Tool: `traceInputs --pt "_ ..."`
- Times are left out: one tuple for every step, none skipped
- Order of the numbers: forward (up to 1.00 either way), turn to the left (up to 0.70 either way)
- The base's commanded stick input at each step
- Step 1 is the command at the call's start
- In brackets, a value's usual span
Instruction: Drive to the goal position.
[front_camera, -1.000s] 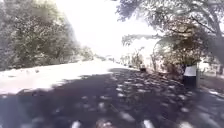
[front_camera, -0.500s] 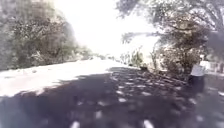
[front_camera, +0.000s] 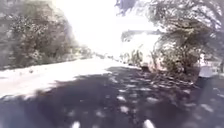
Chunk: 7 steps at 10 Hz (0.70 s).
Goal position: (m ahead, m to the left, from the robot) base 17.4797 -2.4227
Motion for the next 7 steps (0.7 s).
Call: traceInputs --pt "0.50 0.00" --pt "0.50 0.00" --pt "0.50 0.00" --pt "0.50 0.00" --pt "0.50 0.00" --pt "0.50 -0.13" --pt "0.50 -0.33"
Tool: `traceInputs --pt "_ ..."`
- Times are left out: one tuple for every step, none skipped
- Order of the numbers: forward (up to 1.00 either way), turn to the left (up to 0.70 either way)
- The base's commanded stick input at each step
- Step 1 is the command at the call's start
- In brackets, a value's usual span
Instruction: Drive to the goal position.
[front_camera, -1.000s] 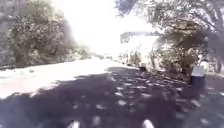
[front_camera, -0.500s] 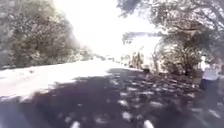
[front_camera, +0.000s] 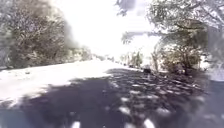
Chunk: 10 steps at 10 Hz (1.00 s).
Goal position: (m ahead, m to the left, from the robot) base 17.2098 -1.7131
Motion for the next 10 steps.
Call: traceInputs --pt "0.50 -0.50" --pt "0.50 -0.50" --pt "0.50 -0.50" --pt "0.50 -0.09" --pt "0.50 -0.24" --pt "0.50 -0.48" --pt "0.50 -0.35" --pt "0.50 -0.22" --pt "0.50 0.00" --pt "0.50 0.00"
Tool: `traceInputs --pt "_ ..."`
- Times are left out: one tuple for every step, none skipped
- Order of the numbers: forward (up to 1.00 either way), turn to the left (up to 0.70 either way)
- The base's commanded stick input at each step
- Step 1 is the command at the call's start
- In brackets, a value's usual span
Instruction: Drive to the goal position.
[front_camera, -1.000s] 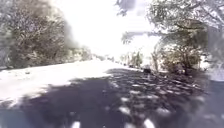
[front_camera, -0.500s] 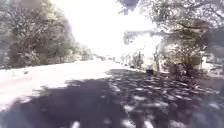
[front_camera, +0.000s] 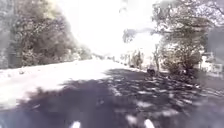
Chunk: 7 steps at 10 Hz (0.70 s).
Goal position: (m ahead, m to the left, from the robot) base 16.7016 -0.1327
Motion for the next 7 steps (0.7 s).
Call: traceInputs --pt "0.50 -0.04" --pt "0.50 -0.20" --pt "0.50 -0.37" --pt "0.50 -0.35" --pt "0.50 -0.15" --pt "0.50 0.00" --pt "0.50 0.00"
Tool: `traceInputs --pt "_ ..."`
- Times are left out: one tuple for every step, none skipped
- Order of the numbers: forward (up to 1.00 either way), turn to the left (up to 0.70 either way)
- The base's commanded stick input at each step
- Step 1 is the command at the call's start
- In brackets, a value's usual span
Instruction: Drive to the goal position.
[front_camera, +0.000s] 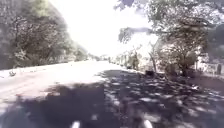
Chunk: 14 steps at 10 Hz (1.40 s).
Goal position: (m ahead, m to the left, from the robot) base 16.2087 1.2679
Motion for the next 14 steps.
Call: traceInputs --pt "0.50 0.00" --pt "0.50 0.00" --pt "0.50 0.00" --pt "0.50 0.00" --pt "0.50 0.00" --pt "0.50 0.00" --pt "0.50 0.00" --pt "0.50 0.00" --pt "0.50 0.00" --pt "0.50 0.00" --pt "0.50 0.00" --pt "0.50 0.00" --pt "0.50 0.00" --pt "0.50 0.00"
